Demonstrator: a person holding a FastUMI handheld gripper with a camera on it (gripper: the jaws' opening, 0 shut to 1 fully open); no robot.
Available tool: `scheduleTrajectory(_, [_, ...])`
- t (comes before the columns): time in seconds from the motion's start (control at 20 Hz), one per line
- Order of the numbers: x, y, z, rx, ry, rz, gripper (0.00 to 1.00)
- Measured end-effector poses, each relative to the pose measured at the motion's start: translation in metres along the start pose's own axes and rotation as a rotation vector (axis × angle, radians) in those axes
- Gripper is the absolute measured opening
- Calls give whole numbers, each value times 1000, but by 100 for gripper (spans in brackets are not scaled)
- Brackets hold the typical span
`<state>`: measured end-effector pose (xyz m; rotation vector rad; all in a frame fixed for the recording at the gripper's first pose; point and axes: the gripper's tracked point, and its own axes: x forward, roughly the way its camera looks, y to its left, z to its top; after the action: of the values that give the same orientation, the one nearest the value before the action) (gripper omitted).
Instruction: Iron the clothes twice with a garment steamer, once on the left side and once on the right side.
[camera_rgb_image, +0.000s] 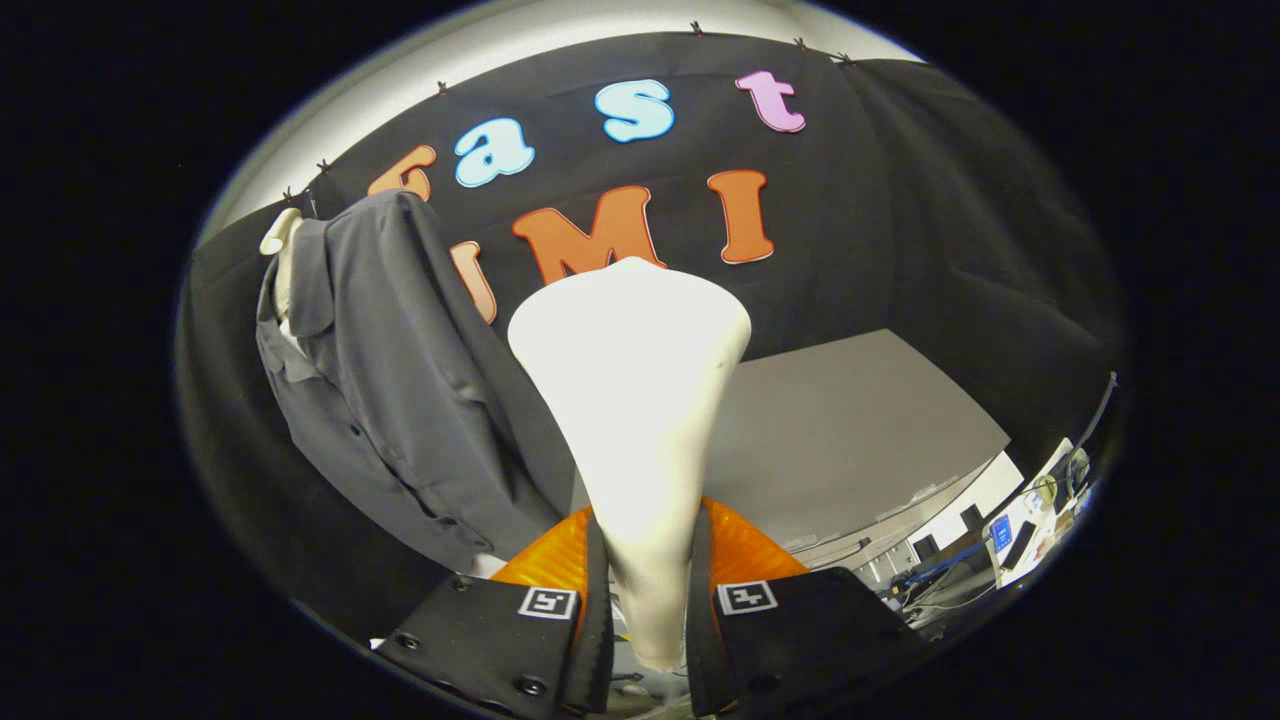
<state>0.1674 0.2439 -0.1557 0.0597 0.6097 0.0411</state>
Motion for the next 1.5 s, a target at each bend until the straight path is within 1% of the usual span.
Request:
scheduleTrajectory(0.2, [-27, 44, -2, -42, -92, 14, 37])
scheduleTrajectory(0.45, [-31, 90, -9, -50, -167, 12, 37])
scheduleTrajectory(0.65, [-25, 133, -12, -68, -194, 35, 37])
scheduleTrajectory(0.9, [-2, 178, -13, -113, -191, 51, 37])
scheduleTrajectory(1.15, [24, 214, -21, -141, -160, 66, 37])
scheduleTrajectory(1.3, [45, 224, -23, -146, -133, 72, 37])
scheduleTrajectory(1.5, [68, 226, -21, -154, -110, 42, 37])
